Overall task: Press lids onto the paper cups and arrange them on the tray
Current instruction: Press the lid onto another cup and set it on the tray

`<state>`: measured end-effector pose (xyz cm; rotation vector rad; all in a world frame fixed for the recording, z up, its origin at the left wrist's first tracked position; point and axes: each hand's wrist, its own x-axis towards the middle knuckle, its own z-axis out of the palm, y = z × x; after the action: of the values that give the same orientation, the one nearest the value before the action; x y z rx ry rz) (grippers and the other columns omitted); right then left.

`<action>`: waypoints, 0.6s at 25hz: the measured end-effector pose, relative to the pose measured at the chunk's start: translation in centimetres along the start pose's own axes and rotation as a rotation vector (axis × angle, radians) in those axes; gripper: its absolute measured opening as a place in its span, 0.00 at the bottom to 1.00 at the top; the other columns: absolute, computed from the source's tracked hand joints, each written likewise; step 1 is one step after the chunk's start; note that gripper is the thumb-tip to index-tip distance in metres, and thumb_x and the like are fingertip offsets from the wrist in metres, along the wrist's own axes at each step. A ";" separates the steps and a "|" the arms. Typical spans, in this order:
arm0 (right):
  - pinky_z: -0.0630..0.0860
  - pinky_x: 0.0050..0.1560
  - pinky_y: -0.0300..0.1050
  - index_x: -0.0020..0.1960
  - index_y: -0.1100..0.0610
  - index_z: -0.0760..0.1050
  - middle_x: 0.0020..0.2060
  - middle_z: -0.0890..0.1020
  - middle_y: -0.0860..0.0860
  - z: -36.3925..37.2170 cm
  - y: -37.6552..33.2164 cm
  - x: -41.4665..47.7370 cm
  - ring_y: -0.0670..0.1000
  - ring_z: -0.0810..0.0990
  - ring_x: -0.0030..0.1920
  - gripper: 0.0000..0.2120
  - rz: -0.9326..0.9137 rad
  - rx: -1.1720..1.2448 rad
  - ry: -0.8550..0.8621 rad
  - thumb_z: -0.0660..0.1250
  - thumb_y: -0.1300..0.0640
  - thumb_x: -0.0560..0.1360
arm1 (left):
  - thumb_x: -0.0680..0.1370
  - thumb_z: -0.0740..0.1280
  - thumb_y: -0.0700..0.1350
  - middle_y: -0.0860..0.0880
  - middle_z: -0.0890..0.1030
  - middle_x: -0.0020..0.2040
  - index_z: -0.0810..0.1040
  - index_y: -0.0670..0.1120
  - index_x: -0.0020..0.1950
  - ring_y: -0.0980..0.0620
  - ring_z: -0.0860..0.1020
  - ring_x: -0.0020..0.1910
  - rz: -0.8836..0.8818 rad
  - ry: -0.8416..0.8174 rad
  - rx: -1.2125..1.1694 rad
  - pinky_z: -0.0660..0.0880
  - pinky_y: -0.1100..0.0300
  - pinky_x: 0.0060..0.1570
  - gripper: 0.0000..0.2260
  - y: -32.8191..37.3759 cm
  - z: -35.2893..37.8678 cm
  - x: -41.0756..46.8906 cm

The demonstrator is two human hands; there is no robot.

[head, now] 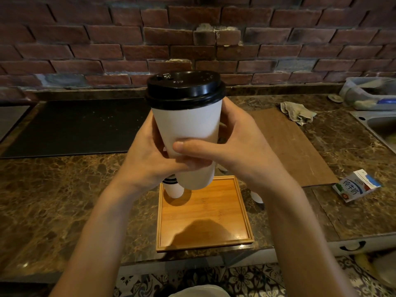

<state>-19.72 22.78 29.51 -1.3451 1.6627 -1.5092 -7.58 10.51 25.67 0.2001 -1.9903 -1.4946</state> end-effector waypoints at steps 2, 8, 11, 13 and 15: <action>0.80 0.55 0.45 0.69 0.52 0.69 0.58 0.79 0.44 0.7 0.2 -0.2 0.43 0.78 0.58 0.36 0.016 -0.026 0.077 0.79 0.52 0.66 | 0.59 0.76 0.46 0.70 0.77 0.54 0.66 0.58 0.61 0.69 0.76 0.56 -0.005 0.028 0.022 0.75 0.75 0.45 0.34 -0.2 0.2 0.0; 0.78 0.56 0.51 0.70 0.50 0.67 0.59 0.78 0.43 2.0 0.3 -0.3 0.44 0.76 0.60 0.39 0.045 -0.118 0.237 0.79 0.46 0.64 | 0.60 0.76 0.39 0.70 0.77 0.52 0.67 0.60 0.60 0.66 0.76 0.56 -0.029 0.083 0.003 0.76 0.72 0.45 0.35 -0.6 0.7 0.3; 0.78 0.57 0.49 0.69 0.50 0.68 0.59 0.78 0.43 1.5 0.0 -0.1 0.43 0.76 0.59 0.38 0.041 -0.106 0.218 0.79 0.47 0.63 | 0.58 0.78 0.42 0.67 0.78 0.55 0.66 0.57 0.64 0.63 0.76 0.58 -0.001 0.047 -0.003 0.76 0.71 0.47 0.38 -0.3 0.6 0.4; 0.79 0.55 0.44 0.69 0.50 0.68 0.58 0.78 0.42 1.0 -0.2 0.0 0.41 0.76 0.58 0.37 0.039 -0.079 0.195 0.80 0.48 0.64 | 0.60 0.76 0.45 0.64 0.77 0.57 0.64 0.55 0.67 0.59 0.76 0.60 0.007 0.018 -0.034 0.77 0.68 0.49 0.38 0.0 0.4 0.4; 0.80 0.55 0.45 0.68 0.50 0.68 0.58 0.78 0.43 0.6 -0.3 0.1 0.41 0.77 0.59 0.36 0.045 -0.037 0.162 0.80 0.49 0.65 | 0.62 0.76 0.46 0.62 0.77 0.58 0.64 0.54 0.68 0.57 0.76 0.60 0.017 -0.007 -0.052 0.77 0.67 0.49 0.38 0.1 0.2 0.5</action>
<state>-19.12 22.44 29.66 -1.2229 1.8155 -1.6058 -8.05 10.47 25.94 0.1560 -1.9519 -1.5361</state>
